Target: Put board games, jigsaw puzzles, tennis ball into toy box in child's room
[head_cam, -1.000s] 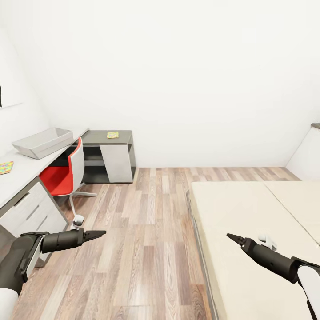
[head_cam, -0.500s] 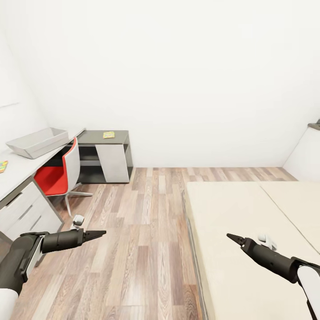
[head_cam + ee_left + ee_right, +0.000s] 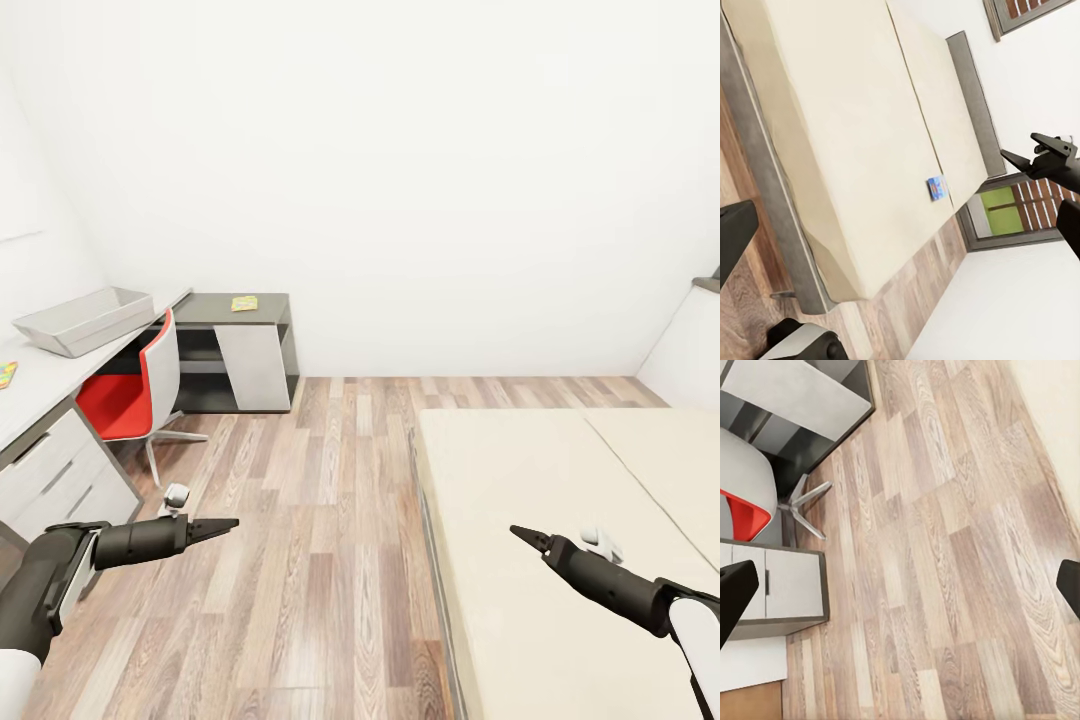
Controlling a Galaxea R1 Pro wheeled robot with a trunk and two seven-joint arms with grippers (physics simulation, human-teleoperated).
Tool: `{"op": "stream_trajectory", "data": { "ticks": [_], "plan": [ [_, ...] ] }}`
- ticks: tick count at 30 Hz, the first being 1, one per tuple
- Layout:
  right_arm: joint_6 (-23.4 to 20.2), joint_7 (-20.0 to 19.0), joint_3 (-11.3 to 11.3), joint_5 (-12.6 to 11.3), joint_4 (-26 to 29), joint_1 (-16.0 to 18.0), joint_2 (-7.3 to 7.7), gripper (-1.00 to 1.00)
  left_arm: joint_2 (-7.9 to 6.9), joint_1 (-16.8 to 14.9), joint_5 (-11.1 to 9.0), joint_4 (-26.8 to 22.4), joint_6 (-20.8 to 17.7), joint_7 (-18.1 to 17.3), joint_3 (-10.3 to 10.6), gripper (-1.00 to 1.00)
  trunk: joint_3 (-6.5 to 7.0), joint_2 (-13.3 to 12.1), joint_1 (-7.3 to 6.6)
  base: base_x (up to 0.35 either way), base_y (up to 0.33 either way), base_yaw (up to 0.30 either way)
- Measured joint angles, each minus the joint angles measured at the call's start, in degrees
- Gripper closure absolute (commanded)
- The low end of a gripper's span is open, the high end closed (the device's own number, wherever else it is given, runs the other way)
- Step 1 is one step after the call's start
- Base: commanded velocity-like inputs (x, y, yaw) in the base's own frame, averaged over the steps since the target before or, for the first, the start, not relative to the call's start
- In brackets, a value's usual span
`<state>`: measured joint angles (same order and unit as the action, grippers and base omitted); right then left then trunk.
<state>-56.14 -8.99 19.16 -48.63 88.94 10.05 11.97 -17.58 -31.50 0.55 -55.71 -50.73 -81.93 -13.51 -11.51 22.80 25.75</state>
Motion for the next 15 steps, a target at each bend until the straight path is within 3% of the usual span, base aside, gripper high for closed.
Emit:
{"op": "stream_trajectory", "data": {
  "ticks": [15],
  "plan": [
    [0.0,0.0,0.0,0.0,0.0,0.0,0.01,-1.00,0.00,0.0,0.0,0.0,0.0,0.0,0.0,-1.00,0.00,0.0,0.00,-0.015,0.000,0.000]
  ]
}}
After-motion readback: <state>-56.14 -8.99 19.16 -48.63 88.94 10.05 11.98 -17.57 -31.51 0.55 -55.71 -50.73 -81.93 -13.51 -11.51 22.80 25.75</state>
